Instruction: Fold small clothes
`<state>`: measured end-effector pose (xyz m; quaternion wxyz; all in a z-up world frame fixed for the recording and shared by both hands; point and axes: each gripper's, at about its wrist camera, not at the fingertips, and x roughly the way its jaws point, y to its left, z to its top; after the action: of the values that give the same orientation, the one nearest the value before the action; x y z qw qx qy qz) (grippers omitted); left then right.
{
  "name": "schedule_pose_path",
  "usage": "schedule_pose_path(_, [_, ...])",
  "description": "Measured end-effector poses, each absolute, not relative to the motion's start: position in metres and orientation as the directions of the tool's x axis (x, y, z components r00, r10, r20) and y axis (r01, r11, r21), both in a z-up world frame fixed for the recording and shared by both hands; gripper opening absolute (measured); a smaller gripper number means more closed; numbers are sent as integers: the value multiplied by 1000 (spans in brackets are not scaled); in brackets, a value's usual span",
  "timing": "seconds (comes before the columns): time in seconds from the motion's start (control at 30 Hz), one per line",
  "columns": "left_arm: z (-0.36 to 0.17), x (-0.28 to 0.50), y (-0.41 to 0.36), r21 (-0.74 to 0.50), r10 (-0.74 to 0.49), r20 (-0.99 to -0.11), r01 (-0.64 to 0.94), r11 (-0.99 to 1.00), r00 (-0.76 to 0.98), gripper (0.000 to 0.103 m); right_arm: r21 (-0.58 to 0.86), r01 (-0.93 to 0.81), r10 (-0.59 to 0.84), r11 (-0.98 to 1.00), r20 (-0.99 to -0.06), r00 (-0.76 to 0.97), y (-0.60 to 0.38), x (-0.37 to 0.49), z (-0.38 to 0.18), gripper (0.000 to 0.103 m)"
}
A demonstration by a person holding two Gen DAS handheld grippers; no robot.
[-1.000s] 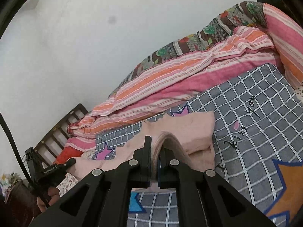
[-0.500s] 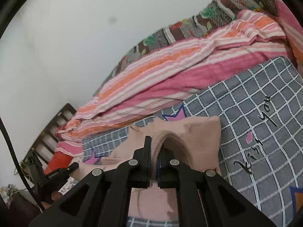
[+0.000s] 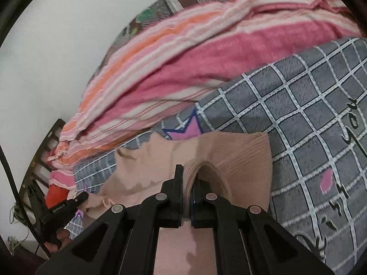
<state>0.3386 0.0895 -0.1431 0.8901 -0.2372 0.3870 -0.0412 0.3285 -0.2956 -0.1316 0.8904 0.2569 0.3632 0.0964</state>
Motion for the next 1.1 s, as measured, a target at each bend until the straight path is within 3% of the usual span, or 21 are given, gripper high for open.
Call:
schedule_pose_path(0.07, [-146,345,89,-464,-271,-676,-111,879,685,12,535,31,365,844,-615,699,-298,339,-139,11])
schedule_pose_path(0.13, [-146,346,91,-472,-278,-677,-113,874,681,33,555,33,379,831,-609,697,-300,341,-143,21])
schedule_pose_path(0.23, [-140,334,101,-504,-291,-641,-103,858,710,52,552,3,393,834,-598,699,-302,332,-141,33])
schedule_pose_path(0.57, [-137,251,123,-427,-245,-681,-102,899,690,55,430,-57,351,901,-645,679,-298,244,-116,35])
schedule_pose_path(0.7, [-147,213,127,-453,-291,-680,-73,888,673,56,377,-55,320,924,-689,651,-298,203,-124,36])
schedule_pose_path(0.87, [-172,182,122,-518,-385,-662,-21,855,643,57,396,-56,343,917,-707,619,-300,172,-142,42])
schedule_pose_path(1.1, [-187,200,112,-566,-423,-654,-34,824,628,57,460,-13,374,888,-705,602,-300,181,-164,42])
